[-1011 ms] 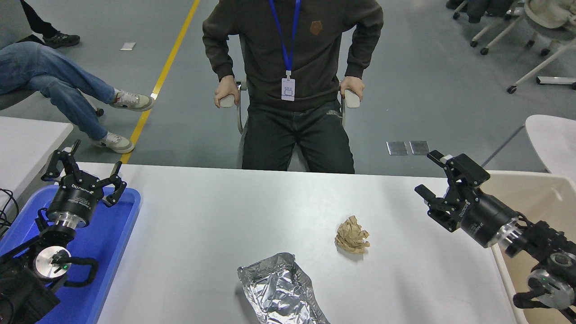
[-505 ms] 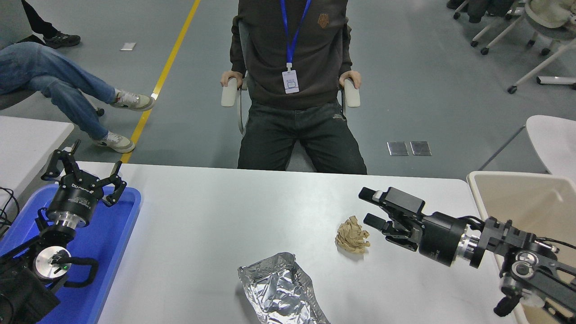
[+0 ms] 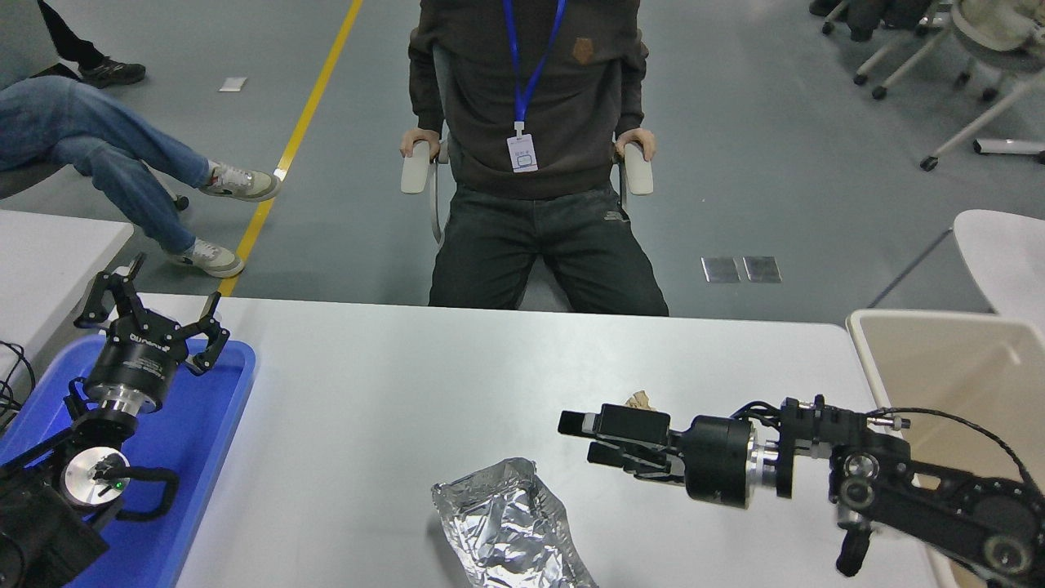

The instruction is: Clean the table surface

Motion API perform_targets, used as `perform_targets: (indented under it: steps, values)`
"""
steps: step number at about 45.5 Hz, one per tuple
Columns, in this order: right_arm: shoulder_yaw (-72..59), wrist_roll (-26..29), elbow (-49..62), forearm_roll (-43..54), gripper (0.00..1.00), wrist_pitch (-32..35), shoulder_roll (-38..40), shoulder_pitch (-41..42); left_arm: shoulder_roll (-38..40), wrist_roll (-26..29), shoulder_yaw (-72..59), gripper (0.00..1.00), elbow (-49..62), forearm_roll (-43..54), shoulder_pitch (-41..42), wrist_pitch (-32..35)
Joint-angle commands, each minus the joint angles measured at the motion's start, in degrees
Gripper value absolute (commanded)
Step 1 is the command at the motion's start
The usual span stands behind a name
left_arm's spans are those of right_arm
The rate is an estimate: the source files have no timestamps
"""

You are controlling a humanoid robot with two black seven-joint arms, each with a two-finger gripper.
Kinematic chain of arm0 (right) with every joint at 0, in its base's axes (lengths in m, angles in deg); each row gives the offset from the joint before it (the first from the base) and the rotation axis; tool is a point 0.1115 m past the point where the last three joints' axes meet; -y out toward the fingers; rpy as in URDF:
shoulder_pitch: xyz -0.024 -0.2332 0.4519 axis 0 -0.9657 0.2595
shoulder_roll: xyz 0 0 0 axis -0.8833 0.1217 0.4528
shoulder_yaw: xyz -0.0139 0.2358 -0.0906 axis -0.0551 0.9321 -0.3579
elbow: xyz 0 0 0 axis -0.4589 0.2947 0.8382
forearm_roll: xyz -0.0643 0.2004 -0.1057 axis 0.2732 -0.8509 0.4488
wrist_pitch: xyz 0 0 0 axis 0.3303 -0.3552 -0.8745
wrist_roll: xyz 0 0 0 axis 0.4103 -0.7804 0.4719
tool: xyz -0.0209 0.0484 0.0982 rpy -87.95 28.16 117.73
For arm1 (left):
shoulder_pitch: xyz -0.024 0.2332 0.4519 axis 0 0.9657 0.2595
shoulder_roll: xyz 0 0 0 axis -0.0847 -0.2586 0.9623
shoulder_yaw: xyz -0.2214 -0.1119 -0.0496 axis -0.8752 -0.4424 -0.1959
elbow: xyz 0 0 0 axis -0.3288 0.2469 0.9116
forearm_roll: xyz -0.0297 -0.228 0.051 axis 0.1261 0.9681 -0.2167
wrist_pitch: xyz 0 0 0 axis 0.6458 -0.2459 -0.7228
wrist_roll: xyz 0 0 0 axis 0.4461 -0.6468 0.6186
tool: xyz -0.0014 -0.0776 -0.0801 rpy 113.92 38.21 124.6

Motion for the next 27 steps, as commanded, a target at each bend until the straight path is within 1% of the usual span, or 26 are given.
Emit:
perform_targets:
  steps: [1, 4, 9, 12, 14, 15, 17, 20, 27]
  values:
    - [-7.31, 17.54, 1.37, -0.67, 0.99, -1.04, -2.77, 8.24, 0.00, 0.00, 0.00, 1.00, 0.00, 0.00, 0.00, -0.09]
    - [-7.40, 23.79, 1.19, -4.52, 0.99, -0.95, -3.21, 9.12, 0.00, 0.00, 0.00, 1.00, 0.00, 0.00, 0.00, -0.09]
    - [-9.68, 26.27, 0.93, -8.75, 0.99, -0.77, -4.17, 12.01, 0.00, 0.00, 0.00, 1.00, 0.00, 0.00, 0.00, -0.09]
    - [-11.53, 29.68, 0.66, -10.68, 0.99, 0.19, -4.70, 14.74, 0.00, 0.00, 0.00, 1.00, 0.00, 0.00, 0.00, -0.09]
    - [-12.05, 33.98, 1.10, -14.45, 0.99, 1.59, -5.14, 15.80, 0.00, 0.00, 0.00, 1.00, 0.00, 0.00, 0.00, -0.09]
    - [-12.14, 38.44, 1.54, -19.60, 0.99, 1.95, -6.79, 16.50, 0.00, 0.00, 0.00, 1.00, 0.00, 0.00, 0.00, -0.09]
    - [-11.80, 41.55, 1.98, -24.38, 0.99, 1.86, -8.47, 16.77, 0.00, 0.00, 0.00, 1.00, 0.00, 0.00, 0.00, 0.00]
    - [-11.53, 43.40, 2.24, -28.70, 0.99, 1.86, -10.41, 17.21, 0.00, 0.00, 0.00, 1.00, 0.00, 0.00, 0.00, -0.09]
    - [-12.23, 43.41, 2.33, -29.42, 0.99, 1.86, -14.45, 17.30, 0.00, 0.00, 0.00, 1.00, 0.00, 0.00, 0.00, -0.09]
